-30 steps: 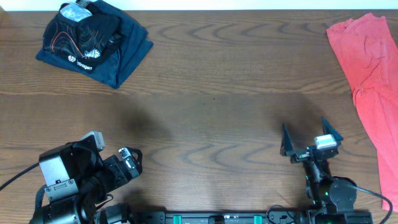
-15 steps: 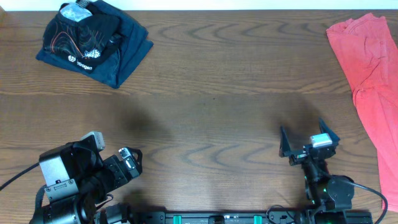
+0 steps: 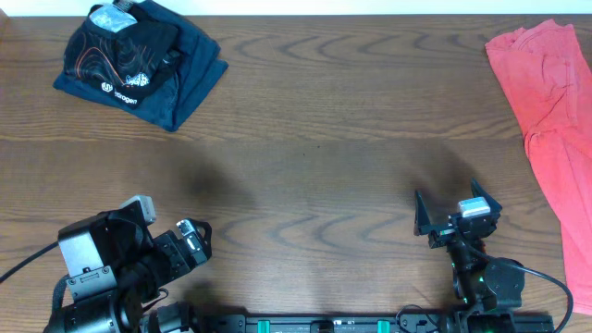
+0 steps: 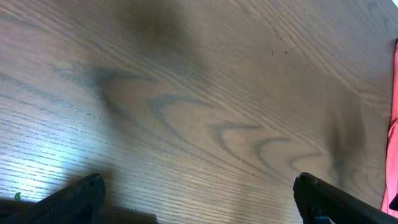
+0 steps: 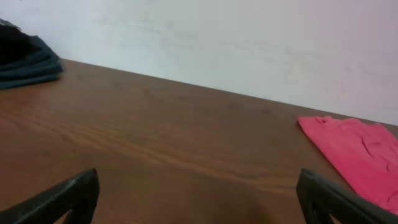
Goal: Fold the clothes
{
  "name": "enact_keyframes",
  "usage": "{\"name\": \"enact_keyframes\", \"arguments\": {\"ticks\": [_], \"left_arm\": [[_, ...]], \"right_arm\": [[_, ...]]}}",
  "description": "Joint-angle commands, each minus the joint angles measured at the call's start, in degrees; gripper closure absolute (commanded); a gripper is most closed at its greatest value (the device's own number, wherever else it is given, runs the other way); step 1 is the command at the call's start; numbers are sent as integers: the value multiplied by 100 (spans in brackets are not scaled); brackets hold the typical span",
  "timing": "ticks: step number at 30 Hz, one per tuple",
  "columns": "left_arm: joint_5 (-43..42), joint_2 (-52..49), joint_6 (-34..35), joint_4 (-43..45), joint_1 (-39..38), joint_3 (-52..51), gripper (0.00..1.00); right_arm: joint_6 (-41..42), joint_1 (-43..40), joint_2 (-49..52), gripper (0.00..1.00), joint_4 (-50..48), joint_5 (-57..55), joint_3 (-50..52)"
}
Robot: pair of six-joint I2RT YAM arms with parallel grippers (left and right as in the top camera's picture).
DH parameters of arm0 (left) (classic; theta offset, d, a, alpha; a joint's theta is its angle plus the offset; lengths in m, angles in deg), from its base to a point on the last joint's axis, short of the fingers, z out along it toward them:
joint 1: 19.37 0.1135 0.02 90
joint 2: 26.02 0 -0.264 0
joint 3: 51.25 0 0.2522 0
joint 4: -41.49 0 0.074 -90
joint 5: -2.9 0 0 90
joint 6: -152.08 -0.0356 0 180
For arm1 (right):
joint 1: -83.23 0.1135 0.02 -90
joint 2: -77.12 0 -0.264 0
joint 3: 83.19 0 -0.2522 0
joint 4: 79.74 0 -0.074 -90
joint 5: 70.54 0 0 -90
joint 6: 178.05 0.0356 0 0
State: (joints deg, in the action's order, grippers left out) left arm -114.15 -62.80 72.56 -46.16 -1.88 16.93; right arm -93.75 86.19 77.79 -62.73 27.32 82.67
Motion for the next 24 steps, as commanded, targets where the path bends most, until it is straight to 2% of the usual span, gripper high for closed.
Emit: {"name": "enact_keyframes", "arguments": {"ticks": [1,17,24], "left_arm": [[-37,-4,-35,-4,4,2,2],[-37,-4,-35,-4,-2,2,2],[28,55,-42,2,-509,2,2]], "right_arm": [[-74,44,-33,1,35,-35,7],[-74,44,-33,1,35,-35,7],[-74,44,-33,1,35,-35,7]]}}
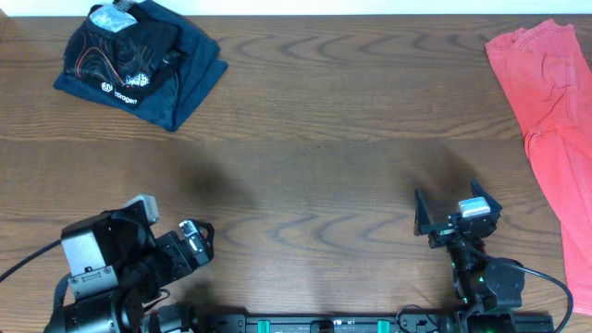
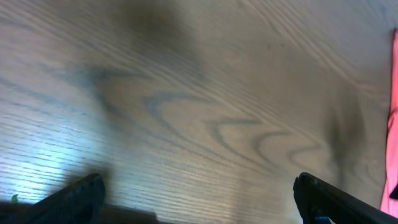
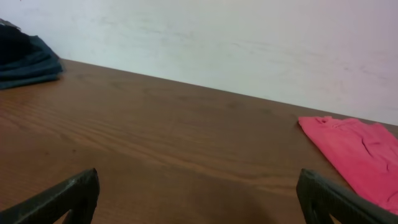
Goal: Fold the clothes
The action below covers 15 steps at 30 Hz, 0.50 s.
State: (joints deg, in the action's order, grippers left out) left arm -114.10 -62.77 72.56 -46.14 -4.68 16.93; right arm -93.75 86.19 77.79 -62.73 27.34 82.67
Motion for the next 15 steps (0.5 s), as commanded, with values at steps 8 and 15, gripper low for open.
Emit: {"name": "enact_keyframes", "arguments": {"ticks": [8,15], "left_arm": [[214,920,28,918,-1250,-195,2],[214,1919,31,2249,-1303,-1257,2]], "right_arm": [[-74,44,-33,1,35,-37,7],[-74,44,-33,1,35,-37,7]]}}
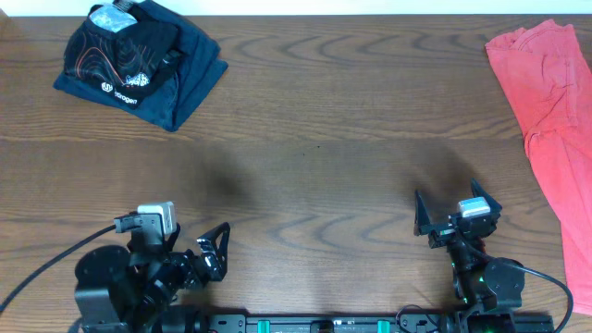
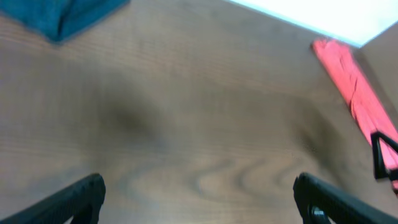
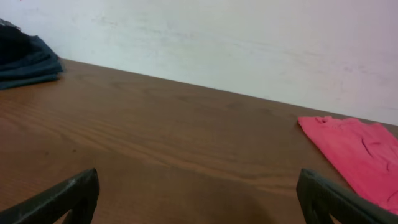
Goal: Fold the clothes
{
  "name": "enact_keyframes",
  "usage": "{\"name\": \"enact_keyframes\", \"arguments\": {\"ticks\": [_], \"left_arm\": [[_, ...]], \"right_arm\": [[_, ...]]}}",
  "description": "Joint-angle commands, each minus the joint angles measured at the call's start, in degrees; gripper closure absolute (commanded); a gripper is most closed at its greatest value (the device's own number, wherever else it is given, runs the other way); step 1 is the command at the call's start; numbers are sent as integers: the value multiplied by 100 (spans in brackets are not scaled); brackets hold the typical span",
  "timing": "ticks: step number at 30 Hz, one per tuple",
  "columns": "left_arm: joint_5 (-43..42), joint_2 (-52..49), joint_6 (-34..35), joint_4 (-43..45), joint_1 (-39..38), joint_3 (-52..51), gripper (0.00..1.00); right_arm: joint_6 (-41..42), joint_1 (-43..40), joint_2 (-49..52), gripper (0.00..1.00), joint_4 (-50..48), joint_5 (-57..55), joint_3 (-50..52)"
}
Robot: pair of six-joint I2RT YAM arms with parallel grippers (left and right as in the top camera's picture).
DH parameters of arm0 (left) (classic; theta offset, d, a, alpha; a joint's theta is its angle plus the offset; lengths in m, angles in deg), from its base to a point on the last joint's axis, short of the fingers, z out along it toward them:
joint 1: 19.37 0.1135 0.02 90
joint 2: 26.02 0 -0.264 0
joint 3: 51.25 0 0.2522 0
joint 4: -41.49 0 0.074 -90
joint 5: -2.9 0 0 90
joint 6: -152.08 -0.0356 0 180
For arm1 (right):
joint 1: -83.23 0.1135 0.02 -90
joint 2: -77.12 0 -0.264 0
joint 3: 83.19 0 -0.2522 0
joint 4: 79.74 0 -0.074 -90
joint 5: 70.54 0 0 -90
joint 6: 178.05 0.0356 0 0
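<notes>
A folded pile of dark blue clothes (image 1: 139, 60) lies at the table's far left; it also shows as the blue pile (image 2: 68, 12) and the dark pile (image 3: 25, 59). A red garment (image 1: 546, 120) lies spread along the right edge, seen again as the red cloth (image 2: 351, 81) and the red cloth (image 3: 354, 152). My left gripper (image 1: 190, 242) is open near the front left, far from both, its view (image 2: 199, 205) over bare wood. My right gripper (image 1: 453, 208) is open at the front right, holding nothing (image 3: 199, 202).
The wooden table (image 1: 314, 166) stretches between the two heaps of cloth. A white wall (image 3: 217, 43) rises behind its far edge. The arms' bases and a black rail (image 1: 324, 324) run along the front edge.
My left arm has shifted at the front left and its gripper has tilted up, so its camera now looks across the table to both garments. The right arm and the clothes are unchanged.
At both earlier moments my left gripper was open and pointed down at bare wood near the front left, barely changing between them. Now it faces across the table. The right gripper stayed open and still, and neither garment has moved.
</notes>
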State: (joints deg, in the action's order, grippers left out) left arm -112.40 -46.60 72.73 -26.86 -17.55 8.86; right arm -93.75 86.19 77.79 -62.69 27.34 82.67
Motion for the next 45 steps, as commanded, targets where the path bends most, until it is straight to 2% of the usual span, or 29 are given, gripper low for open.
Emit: {"name": "enact_keyframes", "arguments": {"ticks": [1,7,15,21,29,36,39,45], "left_arm": [[42,411,15,551,-15,-634,2],[44,1143,426,2319,-15,-1919,2],[48,1764,424,4911,-15,-3320,2],[188,1934,424,6111,-15,-4111,2],[743,2048,422,6304,-15,-4566,2],[2273,2048,420,5591,-31,-4612,2],[2343,2048,420,5104,-28,-4612,2],[2341,2048,422,5073,-28,-4612,2]], "right_arm": [[-74,44,-33,1,31,-37,7],[-74,44,-33,1,31,-37,7],[-74,44,-33,1,31,-37,7],[-74,44,-28,1,31,-37,7],[-74,44,-28,1,31,-37,7],[-74,44,-28,1,33,-37,7],[-74,44,-28,1,31,-37,7],[-74,44,-28,1,33,-37,7]]}}
